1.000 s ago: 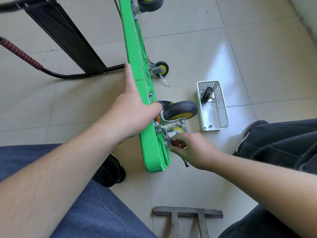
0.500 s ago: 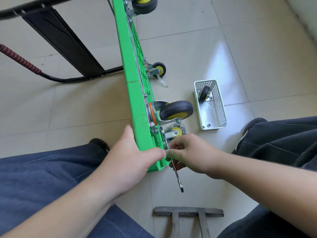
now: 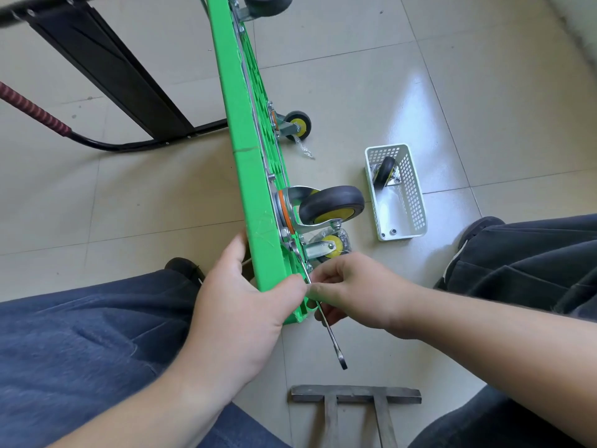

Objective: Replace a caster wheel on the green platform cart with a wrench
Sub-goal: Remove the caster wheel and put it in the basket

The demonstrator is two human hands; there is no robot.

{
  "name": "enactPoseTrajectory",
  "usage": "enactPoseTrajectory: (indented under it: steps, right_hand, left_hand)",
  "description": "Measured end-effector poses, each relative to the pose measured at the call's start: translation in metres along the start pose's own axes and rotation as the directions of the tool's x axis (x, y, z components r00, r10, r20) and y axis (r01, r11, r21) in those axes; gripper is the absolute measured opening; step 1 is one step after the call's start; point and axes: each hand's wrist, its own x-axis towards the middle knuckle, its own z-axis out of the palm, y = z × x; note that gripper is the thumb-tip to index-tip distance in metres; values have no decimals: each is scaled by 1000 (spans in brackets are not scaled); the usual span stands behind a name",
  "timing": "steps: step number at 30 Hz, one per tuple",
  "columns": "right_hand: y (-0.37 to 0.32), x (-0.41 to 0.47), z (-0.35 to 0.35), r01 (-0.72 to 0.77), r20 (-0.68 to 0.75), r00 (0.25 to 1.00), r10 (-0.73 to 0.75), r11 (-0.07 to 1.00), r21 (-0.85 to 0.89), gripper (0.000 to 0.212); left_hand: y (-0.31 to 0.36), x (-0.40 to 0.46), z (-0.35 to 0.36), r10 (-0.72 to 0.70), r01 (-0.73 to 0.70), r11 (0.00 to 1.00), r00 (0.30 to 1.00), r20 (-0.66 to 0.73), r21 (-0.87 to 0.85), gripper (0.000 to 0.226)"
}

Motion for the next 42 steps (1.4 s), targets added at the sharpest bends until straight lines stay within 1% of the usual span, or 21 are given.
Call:
enactPoseTrajectory:
  steps: [4,6,9,11,14,21,25,27,30,32,33,36,39,42]
  right_hand:
    - [-2,1,0,22,-20,1000,-23,998,-55,20]
    - [-3,1,0,40,-32,999,-43,996,-81,21]
    - [-4,2,0,46,-42,998,-52,991,-124,20]
    - [-3,4,0,53,-37,998,-60,987,-151,20]
    - [-1,7,0,71,-17,997,-74,987,-144,21]
    - [11,17,-6,131,-19,990,-139,962,-239,18]
    - [17,27,-9,193,-24,977,-211,930,-313,12]
    - [18,31,-10,223,-38,966,-254,904,-365,17]
    - [18,37,-13,275,-60,943,-328,866,-418,37]
    - [19,40,-14,308,-74,923,-378,839,-449,43]
    - [20,41,-14,322,-77,914,-399,828,-460,40]
    - [23,43,-13,336,-96,897,-432,807,-486,16]
    - [25,44,-12,353,-113,876,-468,784,-510,13]
    - [24,43,-12,329,-125,888,-442,802,-498,12]
  left_hand:
    - [-2,-2,-1,13,-13,1000,1000,16,14,44]
    - [-2,-2,-1,-5,3,999,999,35,46,47]
    - [-2,0,-2,-62,58,996,997,50,74,43]
    - [-1,2,-2,-89,85,994,994,68,69,42]
    - [-2,4,-3,-100,95,994,991,90,50,43]
    - [-6,8,-4,-106,108,994,987,121,-8,47]
    - [-10,8,-4,-114,118,993,986,124,-29,47]
    - [-11,8,-5,-117,122,992,986,120,-30,47]
    - [-11,9,-7,-117,121,992,986,118,-28,51]
    - [-11,9,-7,-123,127,991,986,113,-33,53]
    - [-11,10,-8,-126,131,991,986,112,-36,54]
    - [-13,10,-8,-136,142,989,984,114,-45,59]
    - [-14,10,-6,-139,146,988,984,115,-51,60]
    - [-15,10,-5,-131,138,989,985,114,-58,58]
